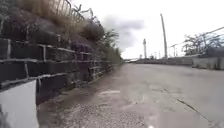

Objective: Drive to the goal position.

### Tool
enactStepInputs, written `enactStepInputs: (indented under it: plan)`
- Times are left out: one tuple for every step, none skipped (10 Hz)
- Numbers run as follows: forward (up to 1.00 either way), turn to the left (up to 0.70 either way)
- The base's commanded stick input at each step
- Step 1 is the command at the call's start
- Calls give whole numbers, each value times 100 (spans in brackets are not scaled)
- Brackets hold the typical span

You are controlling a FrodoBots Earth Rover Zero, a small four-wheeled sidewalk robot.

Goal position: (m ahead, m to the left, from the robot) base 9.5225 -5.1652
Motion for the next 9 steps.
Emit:
enactStepInputs:
  plan:
    - [70,0]
    - [70,0]
    - [70,0]
    - [70,0]
    - [70,0]
    - [70,0]
    - [70,0]
    - [70,0]
    - [70,0]
